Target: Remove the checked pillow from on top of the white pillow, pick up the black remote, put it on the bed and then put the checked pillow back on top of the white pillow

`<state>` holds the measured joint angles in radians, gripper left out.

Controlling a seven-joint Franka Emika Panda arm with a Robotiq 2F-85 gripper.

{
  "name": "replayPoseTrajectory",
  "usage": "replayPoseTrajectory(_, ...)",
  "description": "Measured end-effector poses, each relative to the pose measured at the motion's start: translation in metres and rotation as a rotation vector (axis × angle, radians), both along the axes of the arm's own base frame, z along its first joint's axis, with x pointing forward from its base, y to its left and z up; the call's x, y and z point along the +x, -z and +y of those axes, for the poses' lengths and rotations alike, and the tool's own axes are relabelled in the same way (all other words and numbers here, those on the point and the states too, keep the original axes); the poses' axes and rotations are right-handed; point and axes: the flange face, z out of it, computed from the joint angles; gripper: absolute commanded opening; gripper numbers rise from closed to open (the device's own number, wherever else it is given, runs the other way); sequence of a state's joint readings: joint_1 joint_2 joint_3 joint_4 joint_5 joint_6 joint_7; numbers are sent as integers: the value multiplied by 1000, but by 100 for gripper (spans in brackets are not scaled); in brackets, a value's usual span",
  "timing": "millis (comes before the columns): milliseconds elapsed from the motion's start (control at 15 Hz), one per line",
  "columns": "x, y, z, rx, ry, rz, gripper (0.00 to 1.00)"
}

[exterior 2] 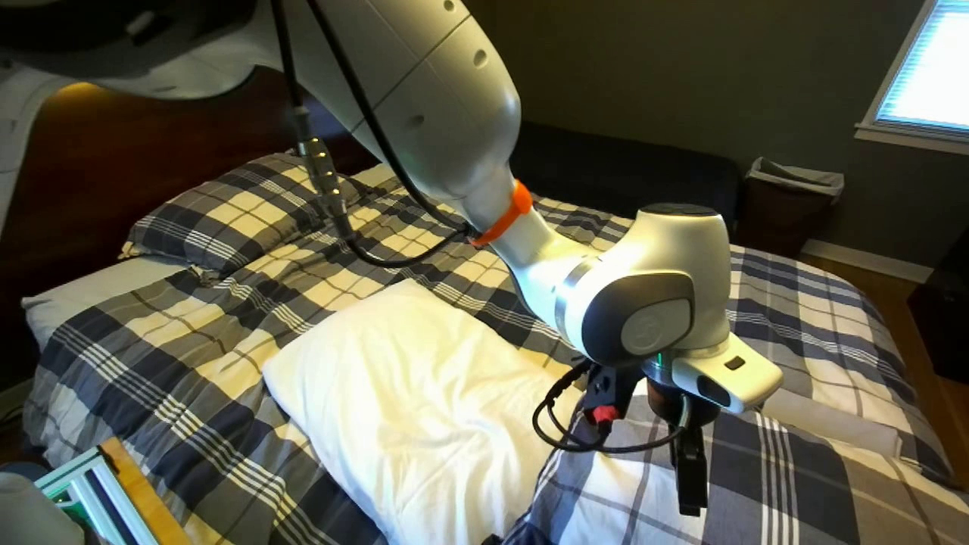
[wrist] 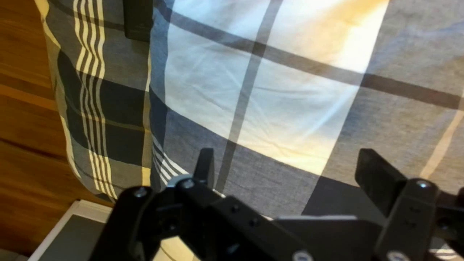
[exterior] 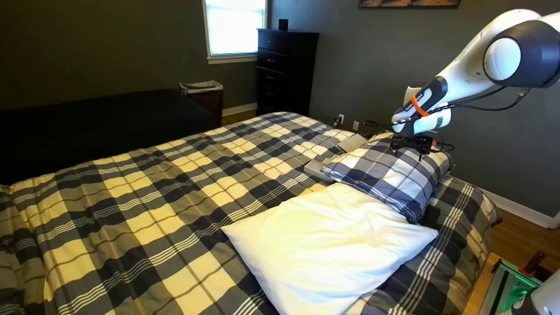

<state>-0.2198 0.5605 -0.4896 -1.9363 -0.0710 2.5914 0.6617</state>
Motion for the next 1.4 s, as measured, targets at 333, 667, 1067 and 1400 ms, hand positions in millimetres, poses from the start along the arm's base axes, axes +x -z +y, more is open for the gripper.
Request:
replayPoseTrajectory(333, 4, -3, 3, -2, -5, -7, 100)
replayPoseTrajectory(667, 23, -6, -38, -49, 84, -136, 100)
replayPoseTrajectory(1067, 55, 30, -64, -106, 111, -177, 100)
replayPoseTrajectory(1400, 81, 68, -66, -134, 109, -174, 74)
